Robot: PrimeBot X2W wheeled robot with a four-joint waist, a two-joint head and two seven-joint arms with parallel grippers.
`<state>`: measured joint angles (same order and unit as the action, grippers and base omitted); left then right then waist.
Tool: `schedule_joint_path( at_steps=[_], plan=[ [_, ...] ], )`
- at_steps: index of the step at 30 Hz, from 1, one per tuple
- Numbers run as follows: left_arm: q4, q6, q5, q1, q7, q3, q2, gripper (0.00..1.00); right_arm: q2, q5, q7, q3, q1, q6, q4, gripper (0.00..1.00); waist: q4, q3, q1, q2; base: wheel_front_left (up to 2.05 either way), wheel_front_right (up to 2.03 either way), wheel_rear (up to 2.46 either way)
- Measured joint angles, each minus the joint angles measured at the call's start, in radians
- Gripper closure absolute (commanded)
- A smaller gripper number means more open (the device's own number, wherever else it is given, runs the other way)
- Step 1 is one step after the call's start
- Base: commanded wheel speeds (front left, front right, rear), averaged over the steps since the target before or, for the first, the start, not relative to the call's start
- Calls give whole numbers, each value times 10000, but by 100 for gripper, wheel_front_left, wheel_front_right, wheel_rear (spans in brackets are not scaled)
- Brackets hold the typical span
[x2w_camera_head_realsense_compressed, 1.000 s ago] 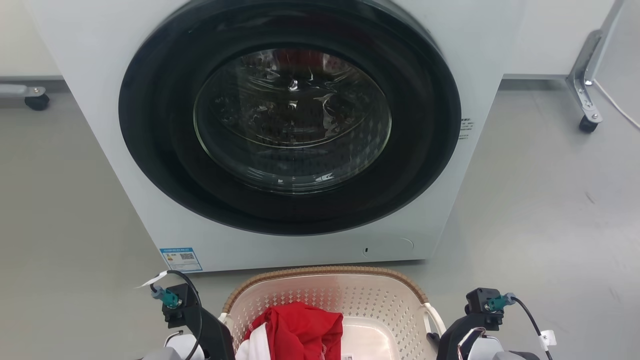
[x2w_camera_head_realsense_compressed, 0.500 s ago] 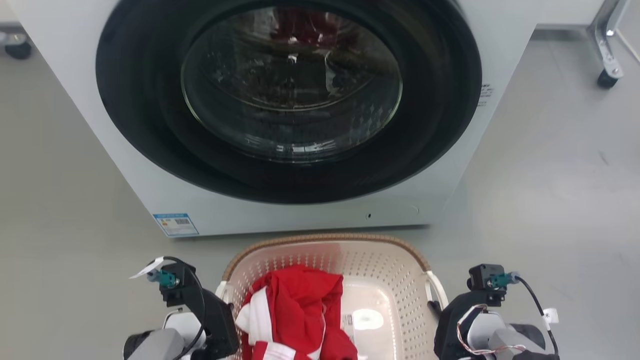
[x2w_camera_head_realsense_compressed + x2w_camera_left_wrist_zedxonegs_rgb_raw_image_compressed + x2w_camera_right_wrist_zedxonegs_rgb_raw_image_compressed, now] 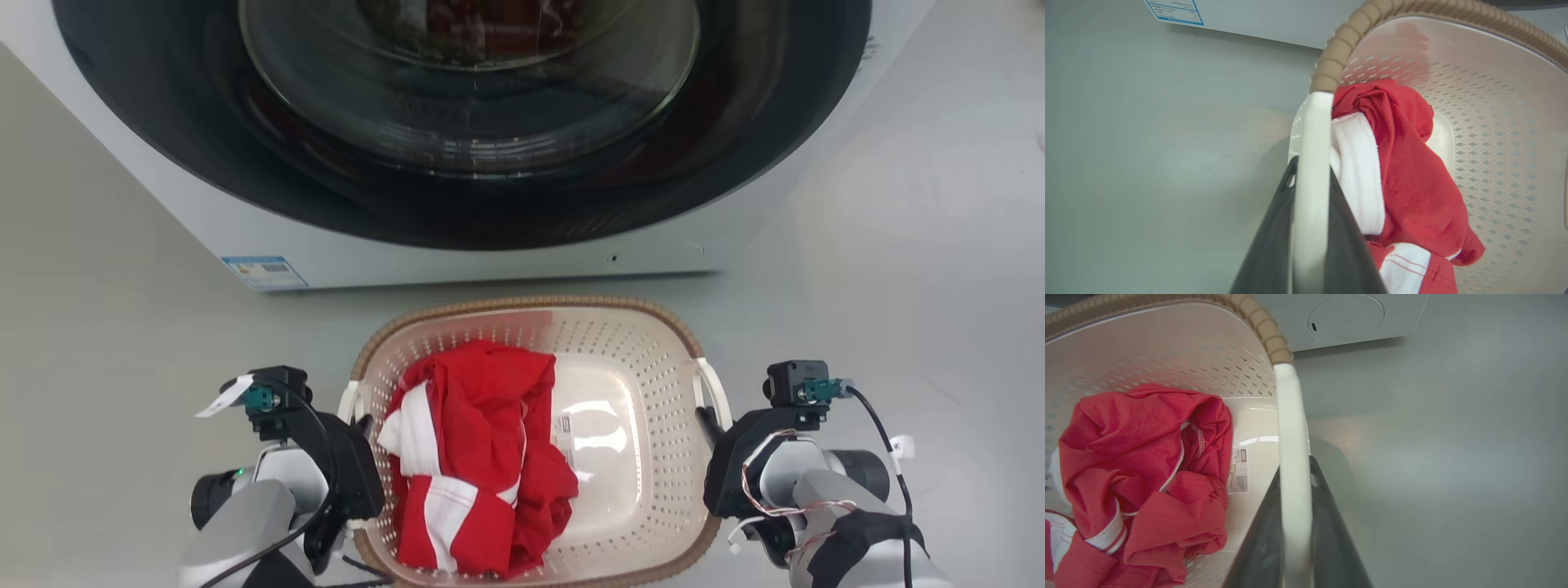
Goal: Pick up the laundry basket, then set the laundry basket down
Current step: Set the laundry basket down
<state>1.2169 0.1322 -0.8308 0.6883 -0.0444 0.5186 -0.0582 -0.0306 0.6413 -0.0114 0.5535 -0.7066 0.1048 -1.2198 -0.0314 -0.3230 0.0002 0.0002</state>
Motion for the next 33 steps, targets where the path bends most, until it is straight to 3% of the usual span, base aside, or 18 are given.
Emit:
schedule_joint_path(
  at_steps=[19,33],
  plan=[
    [-284,2,247,1336,1350,2,-150,100,-150,-257,1162,42,-1296,-301,207,100,21,-2942,-1,0,0,0,0],
    [-286,2,405,1964,1979,79,-59,100,-376,-533,1887,178,-1891,-403,207,100,-54,-4383,-1,0,0,0,0]
  ],
)
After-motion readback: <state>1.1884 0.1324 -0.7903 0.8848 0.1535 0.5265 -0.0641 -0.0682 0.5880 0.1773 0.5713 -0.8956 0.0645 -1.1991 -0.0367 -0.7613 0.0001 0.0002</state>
